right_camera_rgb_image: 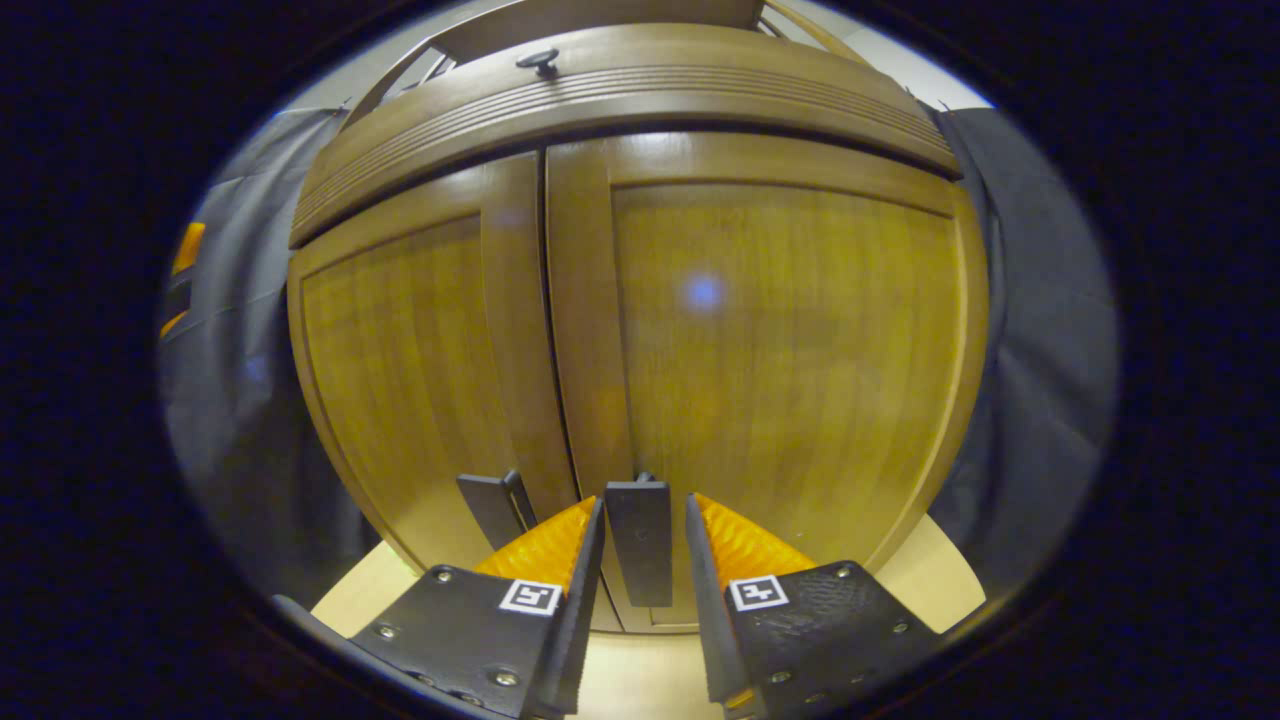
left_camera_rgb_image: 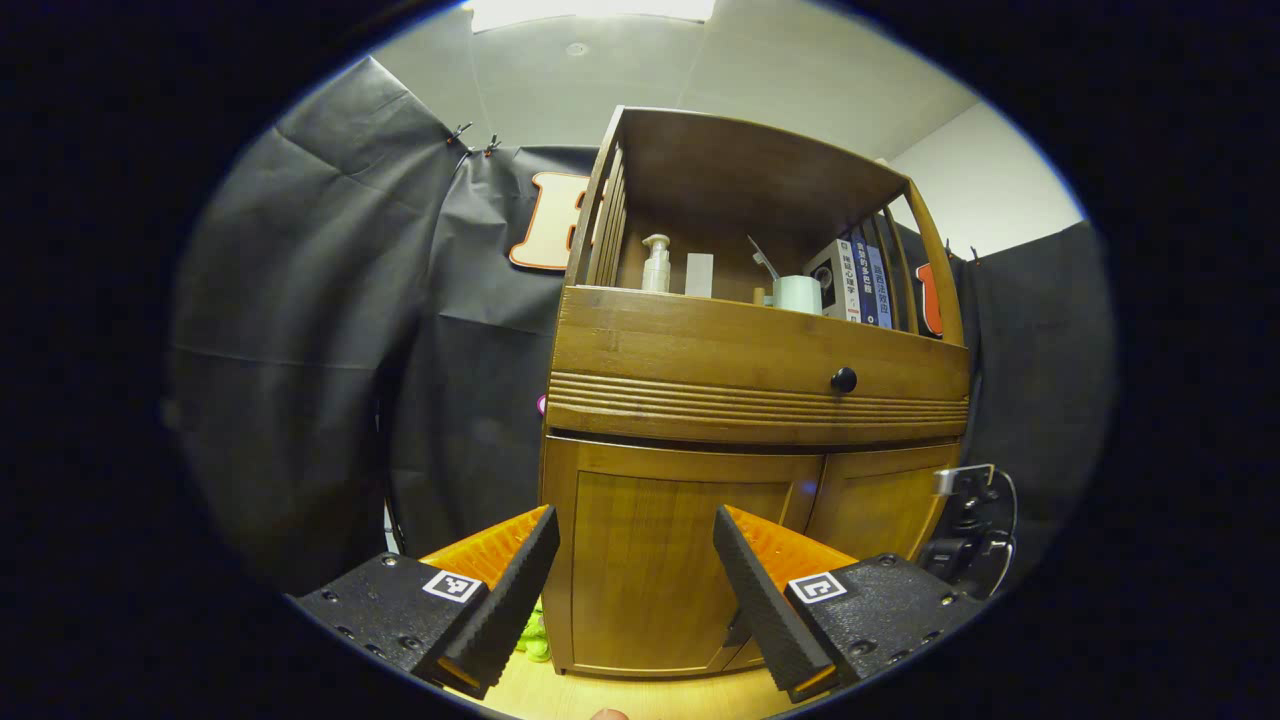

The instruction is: Open the right door of the double-door shoe cabinet with the right hand, and open the left door with the left hand.

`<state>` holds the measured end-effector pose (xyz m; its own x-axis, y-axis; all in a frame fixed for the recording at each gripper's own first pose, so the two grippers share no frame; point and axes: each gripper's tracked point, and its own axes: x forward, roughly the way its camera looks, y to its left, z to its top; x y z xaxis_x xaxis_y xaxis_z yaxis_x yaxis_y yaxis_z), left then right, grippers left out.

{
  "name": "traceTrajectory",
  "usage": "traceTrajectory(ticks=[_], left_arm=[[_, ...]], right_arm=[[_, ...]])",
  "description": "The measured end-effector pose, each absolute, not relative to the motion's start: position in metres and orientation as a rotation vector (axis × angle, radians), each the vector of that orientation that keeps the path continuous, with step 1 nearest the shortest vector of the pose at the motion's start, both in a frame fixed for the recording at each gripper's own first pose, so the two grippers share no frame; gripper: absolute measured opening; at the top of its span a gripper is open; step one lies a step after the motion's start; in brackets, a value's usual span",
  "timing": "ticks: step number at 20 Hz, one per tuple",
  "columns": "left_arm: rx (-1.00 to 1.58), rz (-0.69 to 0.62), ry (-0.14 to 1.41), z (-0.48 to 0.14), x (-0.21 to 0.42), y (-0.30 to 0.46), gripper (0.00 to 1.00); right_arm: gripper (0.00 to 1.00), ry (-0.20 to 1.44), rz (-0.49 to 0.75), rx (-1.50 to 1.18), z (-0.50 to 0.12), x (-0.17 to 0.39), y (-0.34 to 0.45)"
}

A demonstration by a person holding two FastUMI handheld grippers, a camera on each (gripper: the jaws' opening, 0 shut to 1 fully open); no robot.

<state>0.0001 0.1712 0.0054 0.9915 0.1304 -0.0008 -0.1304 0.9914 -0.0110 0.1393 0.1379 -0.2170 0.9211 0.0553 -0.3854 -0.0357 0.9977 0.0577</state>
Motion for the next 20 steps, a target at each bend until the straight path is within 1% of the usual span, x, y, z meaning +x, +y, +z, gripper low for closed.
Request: traceTrajectory(ticks=[1, 2, 3, 4, 5, 7, 17, 18, 19, 20], left_arm=[[-0.013, 0.126, -0.005, 0.006, 0.001, 0.171, 0.92], [-0.017, 0.122, -0.01, 0.006, 0.003, 0.172, 0.92], [-0.023, 0.118, -0.015, 0.006, 0.006, 0.171, 0.92], [-0.029, 0.113, -0.022, 0.007, 0.008, 0.17, 0.92], [-0.034, 0.107, -0.025, 0.007, 0.011, 0.169, 0.92], [-0.037, 0.091, -0.01, 0.004, 0.016, 0.164, 0.92], [-0.027, 0.026, 0.005, 0.0, 0.012, 0.132, 0.92], [-0.026, 0.021, 0.007, 0.0, 0.011, 0.129, 0.92], [-0.025, 0.017, 0.01, -0.001, 0.01, 0.126, 0.92], [-0.022, 0.013, 0.011, -0.001, 0.008, 0.123, 0.96]], right_arm=[[0.47, 0.41, 0.05, 0.05, -0.222, 0.145, 0.141], [0.43, 0.419, 0.034, 0.05, -0.225, 0.14, 0.138], [0.38, 0.417, 0.02, 0.049, -0.214, 0.135, 0.136], [0.32, 0.419, 0.017, 0.039, -0.22, 0.143, 0.134], [0.32, 0.417, 0.011, 0.023, -0.222, 0.145, 0.134], [0.28, 0.414, 0.001, 0.021, -0.223, 0.145, 0.135], [0.27, 0.376, 0.0, 0.058, -0.21, 0.121, 0.125], [0.23, 0.371, -0.003, 0.062, -0.208, 0.117, 0.123], [0.23, 0.368, -0.008, 0.065, -0.207, 0.11, 0.12], [0.27, 0.367, -0.013, 0.069, -0.206, 0.108, 0.118]])
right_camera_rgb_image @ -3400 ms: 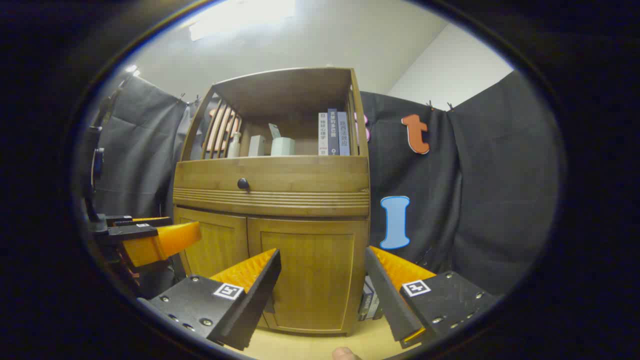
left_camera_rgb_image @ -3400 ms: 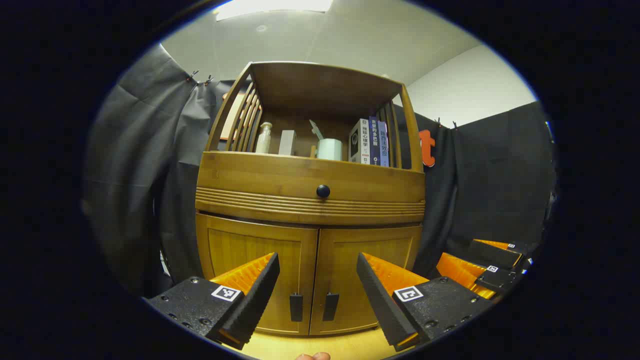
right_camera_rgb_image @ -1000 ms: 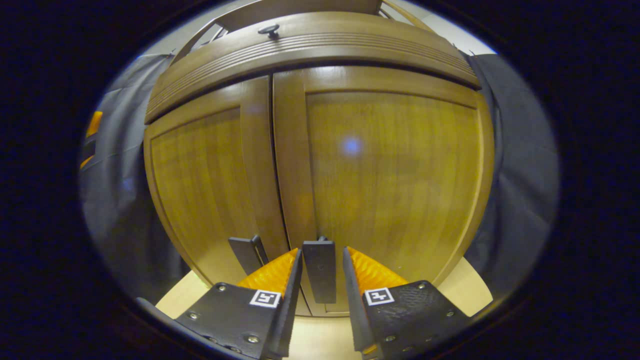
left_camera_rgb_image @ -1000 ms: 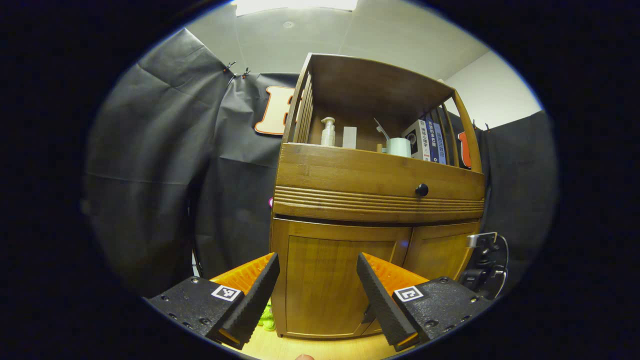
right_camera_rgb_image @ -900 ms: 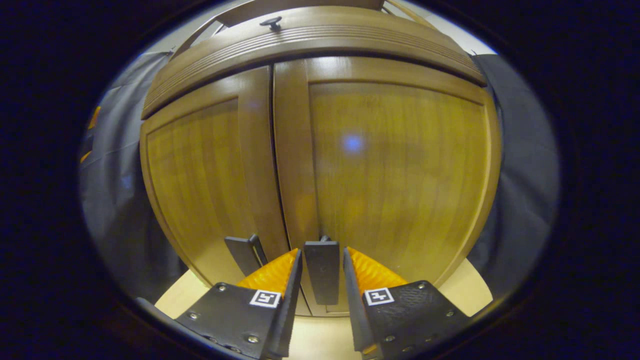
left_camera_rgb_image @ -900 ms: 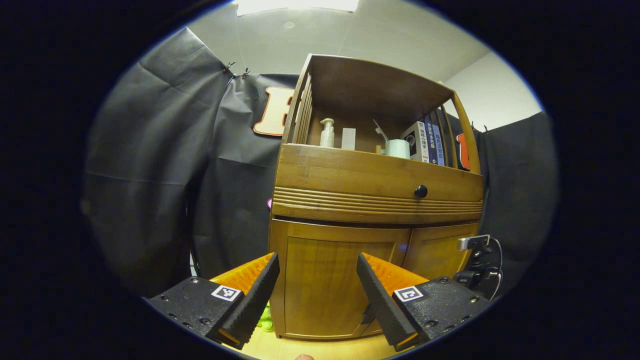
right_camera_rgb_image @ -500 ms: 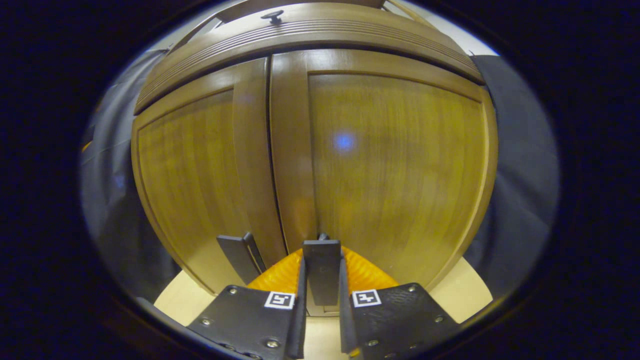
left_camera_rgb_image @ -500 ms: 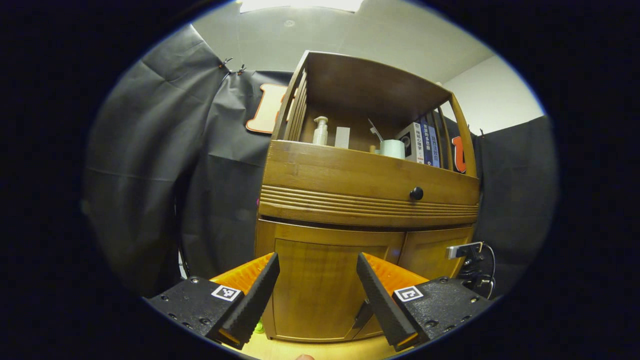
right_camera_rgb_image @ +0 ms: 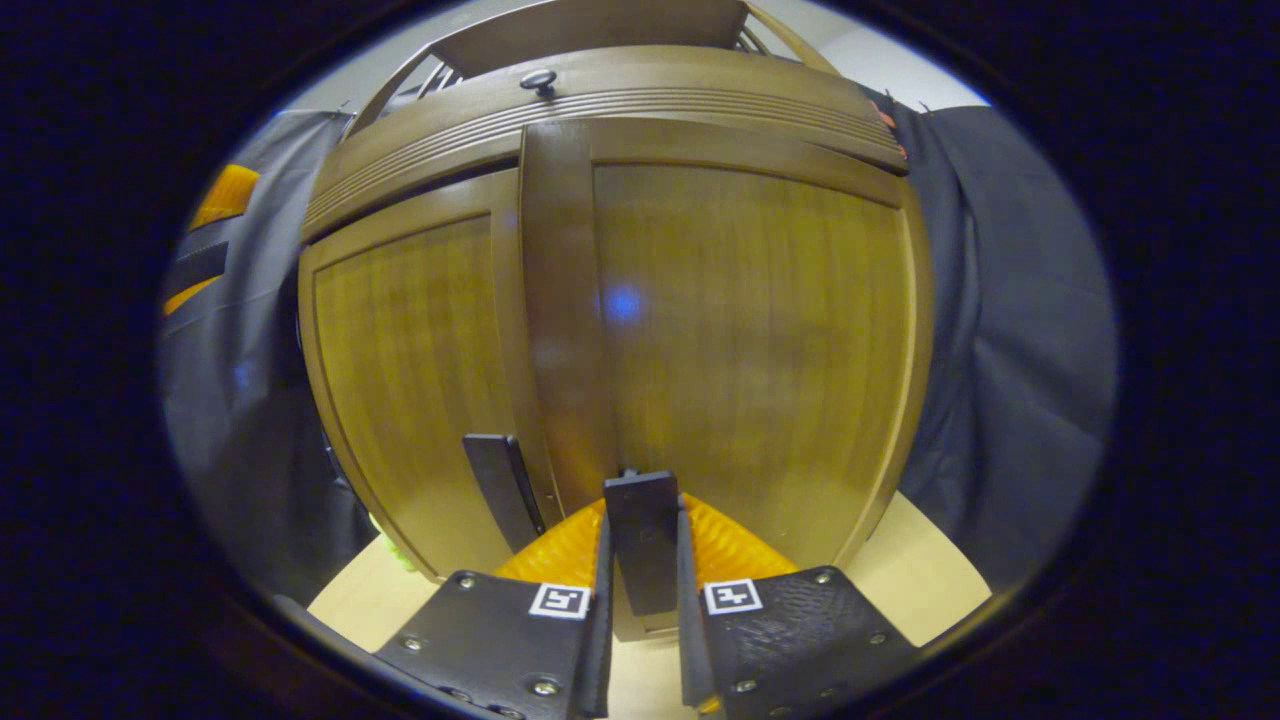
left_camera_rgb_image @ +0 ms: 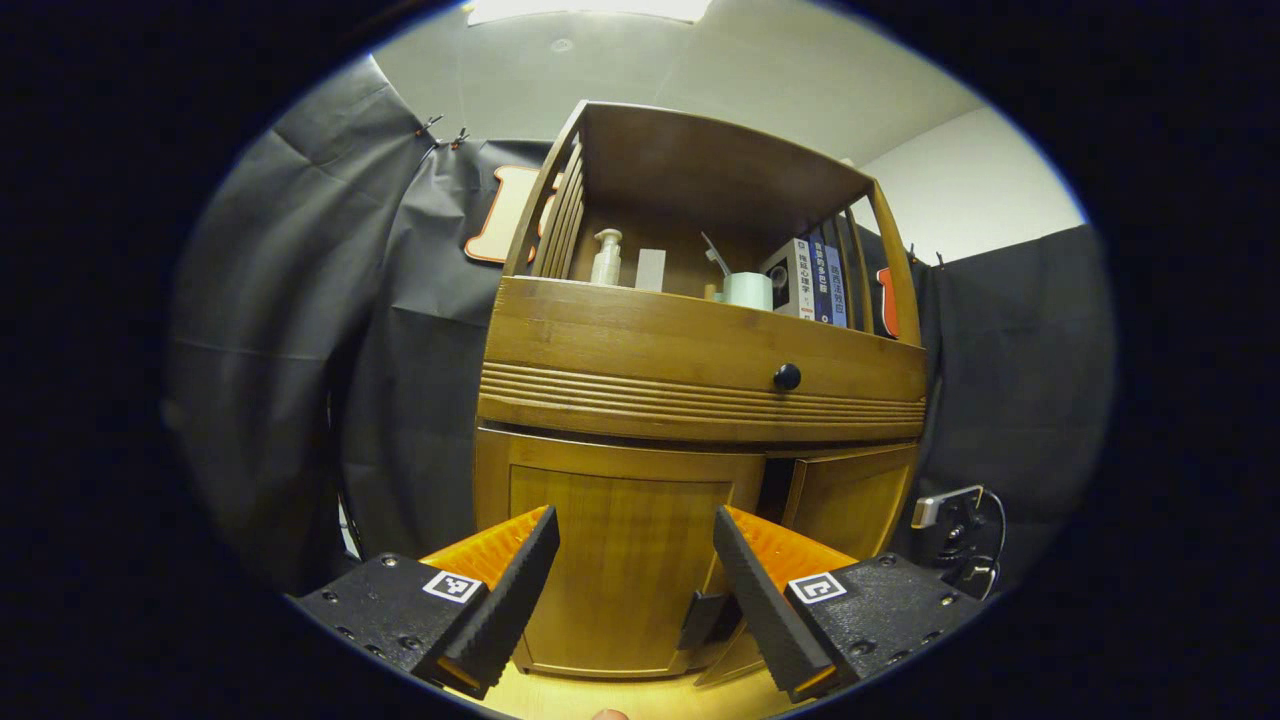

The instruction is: Open the right door of the double-door shoe cabinet with the right hand, and open the left door with the left hand.

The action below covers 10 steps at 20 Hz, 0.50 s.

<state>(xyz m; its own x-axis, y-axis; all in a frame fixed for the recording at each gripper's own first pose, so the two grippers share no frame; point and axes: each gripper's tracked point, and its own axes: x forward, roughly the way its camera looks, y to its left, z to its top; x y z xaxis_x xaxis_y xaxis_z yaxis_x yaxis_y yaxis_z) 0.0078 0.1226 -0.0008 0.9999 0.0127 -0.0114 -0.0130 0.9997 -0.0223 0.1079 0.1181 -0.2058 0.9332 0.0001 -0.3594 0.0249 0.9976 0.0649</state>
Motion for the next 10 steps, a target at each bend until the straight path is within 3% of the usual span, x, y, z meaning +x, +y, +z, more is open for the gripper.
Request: traceTrajectory(ticks=[4, 10], left_arm=[[-0.013, -0.002, 0.013, 0.0, 0.0, 0.11, 0.92], [-0.023, -0.032, 0.017, -0.003, -0.011, 0.088, 0.95]], right_arm=[[0.27, 0.368, -0.017, 0.089, -0.202, 0.101, 0.102], [0.27, 0.362, -0.039, 0.108, -0.189, 0.094, 0.09]])
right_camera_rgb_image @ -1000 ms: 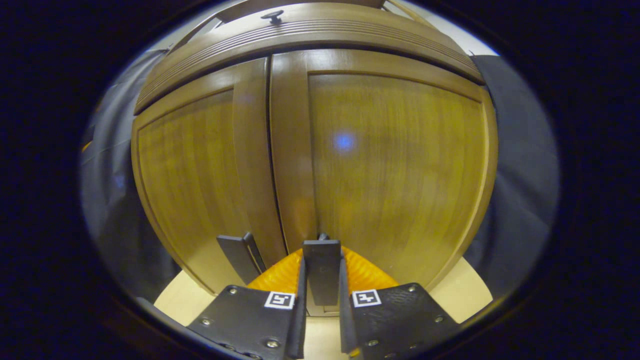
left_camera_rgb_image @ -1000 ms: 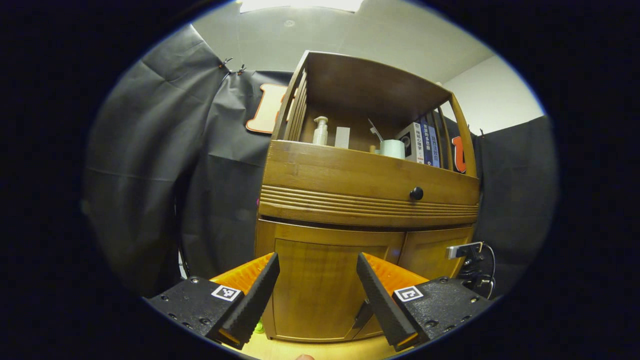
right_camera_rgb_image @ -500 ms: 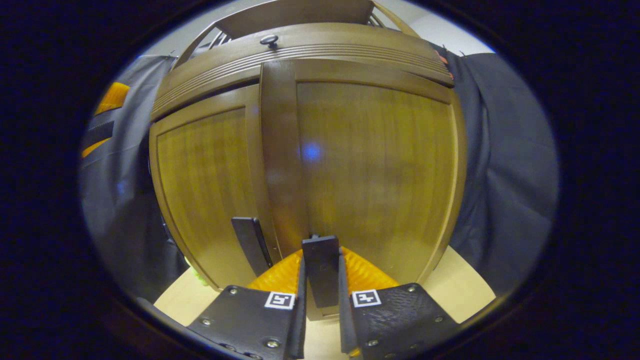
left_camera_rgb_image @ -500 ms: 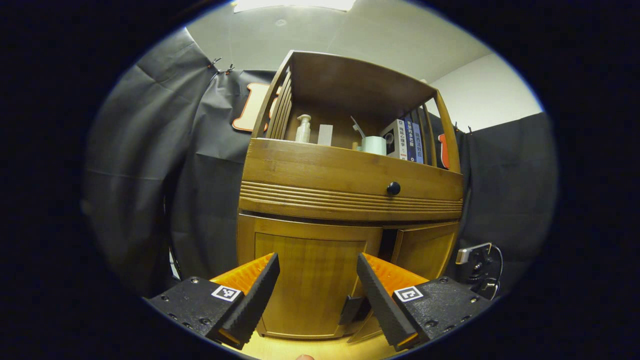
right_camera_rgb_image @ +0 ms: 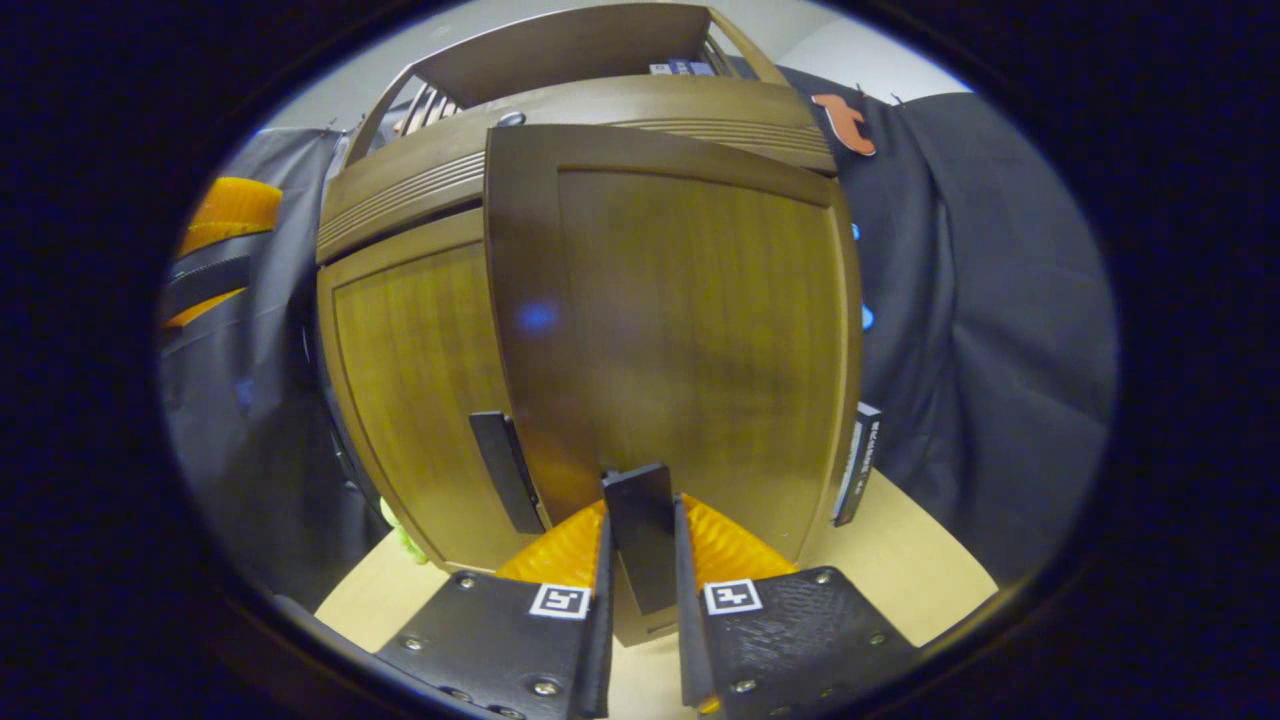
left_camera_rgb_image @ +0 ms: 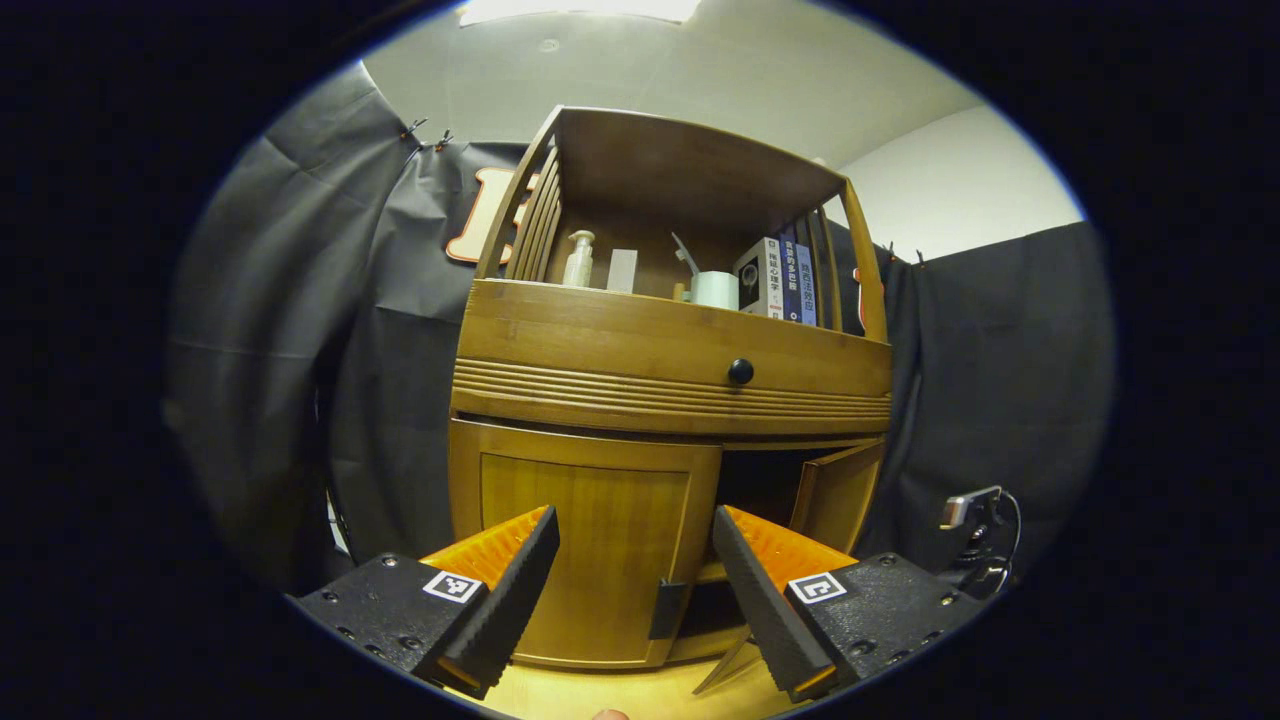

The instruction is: Open the right door of the double-door shoe cabinet with the right hand, and open the left door with the left hand.

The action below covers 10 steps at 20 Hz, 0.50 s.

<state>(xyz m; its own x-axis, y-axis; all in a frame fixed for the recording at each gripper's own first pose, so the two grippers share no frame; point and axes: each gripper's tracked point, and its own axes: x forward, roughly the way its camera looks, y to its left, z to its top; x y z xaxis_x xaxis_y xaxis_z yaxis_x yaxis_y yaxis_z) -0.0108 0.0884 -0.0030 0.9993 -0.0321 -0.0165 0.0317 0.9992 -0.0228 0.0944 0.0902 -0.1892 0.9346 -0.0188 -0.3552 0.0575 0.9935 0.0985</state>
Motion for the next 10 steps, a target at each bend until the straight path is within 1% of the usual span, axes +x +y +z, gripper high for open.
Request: traceTrajectory(ticks=[1, 2, 4, 5, 6, 7, 9, 10], left_arm=[[-0.025, -0.04, 0.018, -0.004, -0.012, 0.084, 0.96], [-0.03, -0.05, 0.02, -0.005, -0.012, 0.078, 0.92], [-0.041, -0.069, 0.025, -0.007, -0.013, 0.068, 0.92], [-0.046, -0.079, 0.027, -0.009, -0.012, 0.064, 0.96], [-0.05, -0.088, 0.031, -0.011, -0.012, 0.059, 0.92], [-0.053, -0.097, 0.034, -0.014, -0.011, 0.053, 0.96], [-0.06, -0.119, 0.049, -0.019, -0.01, 0.041, 0.95], [-0.063, -0.13, 0.055, -0.022, -0.01, 0.035, 0.92]], right_arm=[[0.27, 0.362, -0.043, 0.109, -0.188, 0.089, 0.085], [0.27, 0.362, -0.049, 0.117, -0.186, 0.085, 0.08], [0.27, 0.359, -0.061, 0.128, -0.185, 0.072, 0.071], [0.27, 0.355, -0.069, 0.128, -0.186, 0.063, 0.065], [0.27, 0.35, -0.076, 0.119, -0.185, 0.058, 0.06], [0.27, 0.345, -0.084, 0.107, -0.185, 0.053, 0.054], [0.27, 0.344, -0.099, 0.089, -0.184, 0.043, 0.045], [0.27, 0.347, -0.107, 0.082, -0.183, 0.04, 0.039]])
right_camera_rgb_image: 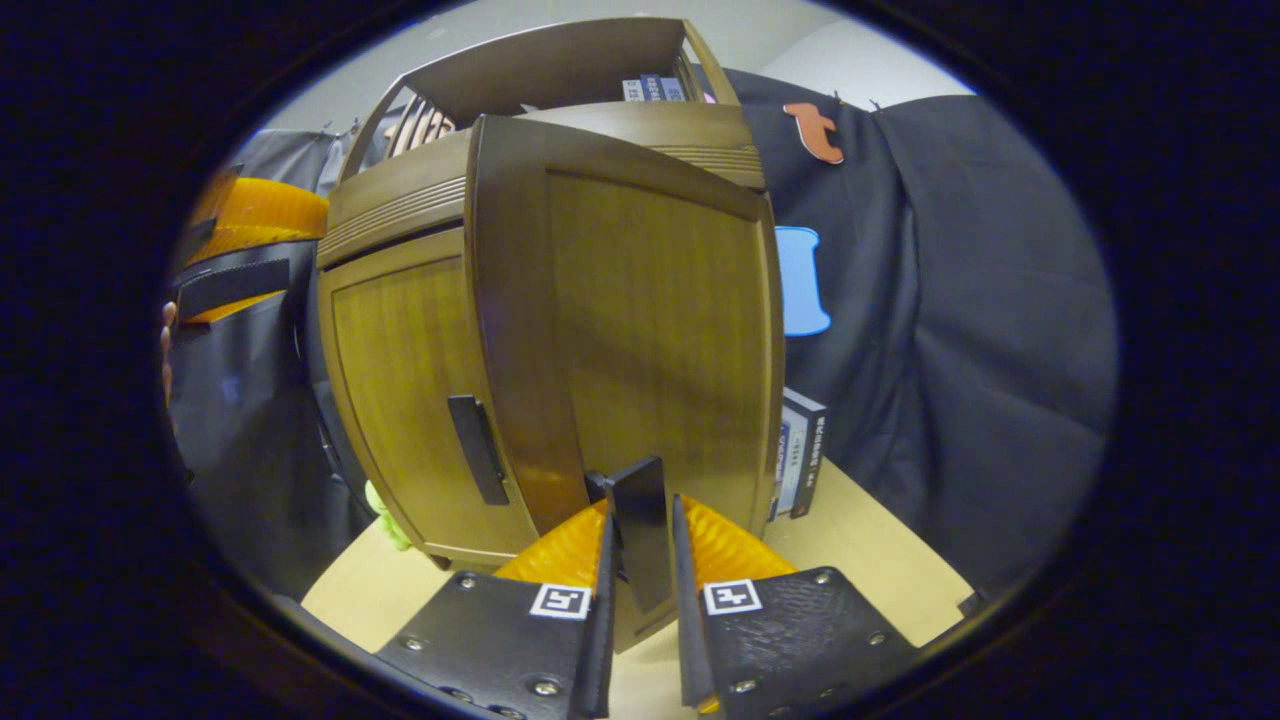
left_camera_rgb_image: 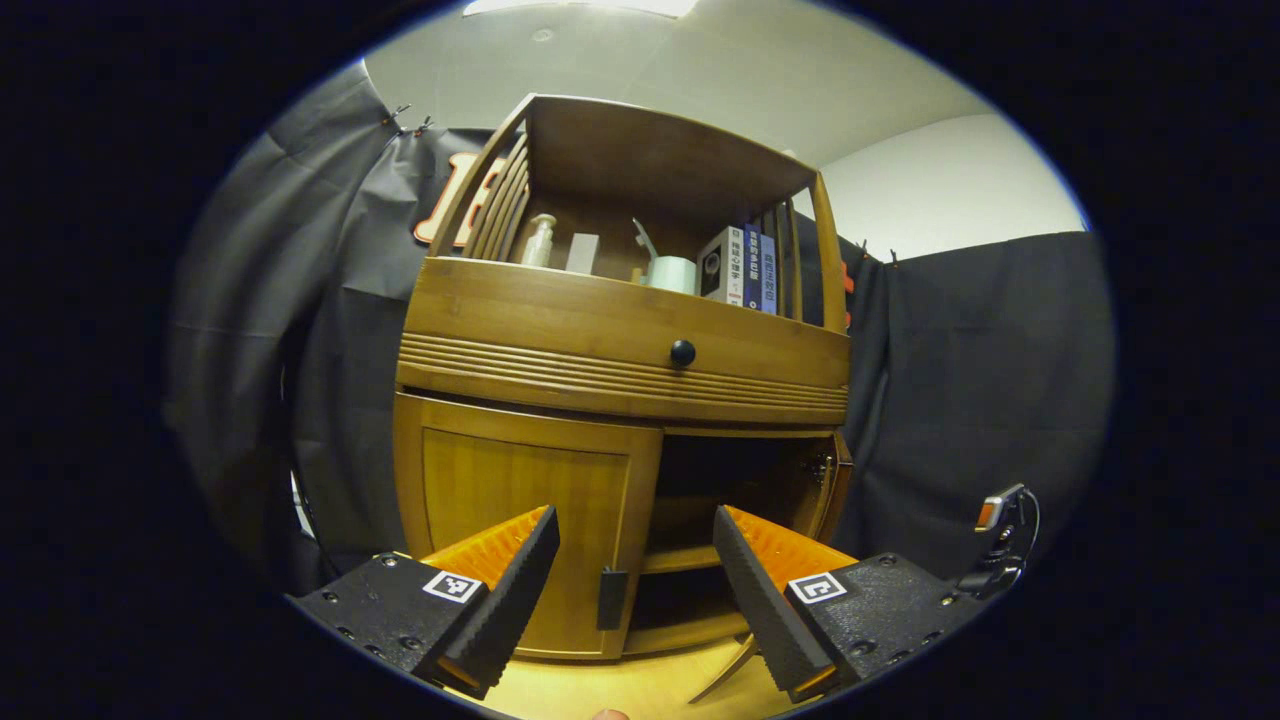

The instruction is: Open the right door of the double-door shoe cabinet with the right hand, and open the left door with the left hand.

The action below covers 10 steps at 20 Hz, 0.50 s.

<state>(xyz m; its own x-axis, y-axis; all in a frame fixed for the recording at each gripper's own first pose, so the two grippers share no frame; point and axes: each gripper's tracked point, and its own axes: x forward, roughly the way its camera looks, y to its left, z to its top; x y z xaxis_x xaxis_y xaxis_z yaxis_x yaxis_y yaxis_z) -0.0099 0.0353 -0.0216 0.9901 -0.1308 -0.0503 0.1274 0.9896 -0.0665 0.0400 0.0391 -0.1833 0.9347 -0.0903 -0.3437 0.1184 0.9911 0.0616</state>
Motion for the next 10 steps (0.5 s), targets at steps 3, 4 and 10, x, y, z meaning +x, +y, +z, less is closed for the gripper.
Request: traceTrajectory(ticks=[3, 4, 10], left_arm=[[-0.071, -0.155, 0.058, -0.025, -0.007, 0.018, 0.92], [-0.073, -0.162, 0.059, -0.025, -0.006, 0.013, 0.95], [-0.09, -0.203, 0.072, -0.031, 0.005, -0.022, 0.92]], right_arm=[[0.27, 0.347, -0.107, 0.084, -0.183, 0.032, 0.026], [0.22, 0.371, -0.117, 0.089, -0.175, 0.014, 0.022], [0.12, 0.373, -0.156, 0.028, -0.18, 0.004, -0.02]])
